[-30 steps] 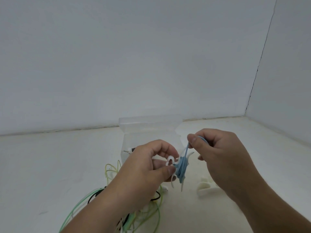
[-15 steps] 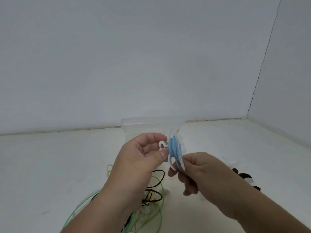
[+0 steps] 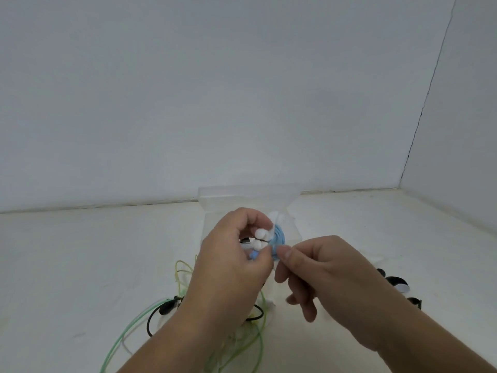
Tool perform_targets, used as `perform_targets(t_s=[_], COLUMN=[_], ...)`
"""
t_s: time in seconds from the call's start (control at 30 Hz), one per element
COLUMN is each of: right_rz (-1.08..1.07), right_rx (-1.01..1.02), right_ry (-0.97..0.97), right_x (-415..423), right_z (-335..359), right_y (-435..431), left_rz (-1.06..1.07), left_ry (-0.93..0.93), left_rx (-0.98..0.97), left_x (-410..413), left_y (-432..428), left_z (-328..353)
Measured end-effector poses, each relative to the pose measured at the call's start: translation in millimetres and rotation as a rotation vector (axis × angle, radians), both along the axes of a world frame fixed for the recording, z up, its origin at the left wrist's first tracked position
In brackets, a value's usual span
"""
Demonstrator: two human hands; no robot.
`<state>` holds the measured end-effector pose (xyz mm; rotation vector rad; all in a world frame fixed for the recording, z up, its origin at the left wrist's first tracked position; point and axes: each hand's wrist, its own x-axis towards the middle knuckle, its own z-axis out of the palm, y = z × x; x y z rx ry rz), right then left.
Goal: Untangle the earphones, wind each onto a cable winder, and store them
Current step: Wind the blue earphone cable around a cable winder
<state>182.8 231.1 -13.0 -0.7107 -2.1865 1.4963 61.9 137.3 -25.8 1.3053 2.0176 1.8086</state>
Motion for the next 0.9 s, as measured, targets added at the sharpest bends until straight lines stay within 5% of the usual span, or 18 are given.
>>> perform_targets(t_s=[0.3,0.67,0.9], right_rz=[-0.141,-0.077,-0.140], right_rx=[0.424,0.046,0.399], right_ry=[0.055,0.040,0.004], right_x=[-2,0,-2], right_z=[-4,1,-3], right_y=[2,1,3], left_rz=[-0.017,0.013,0.081], left_ry=[0.293,0.415,0.488], left_rx=[-0.061,-0.030,0.008], left_x=[-1,-6,-5], left_y=[2,3,3], left_z=[-7,-11,-9])
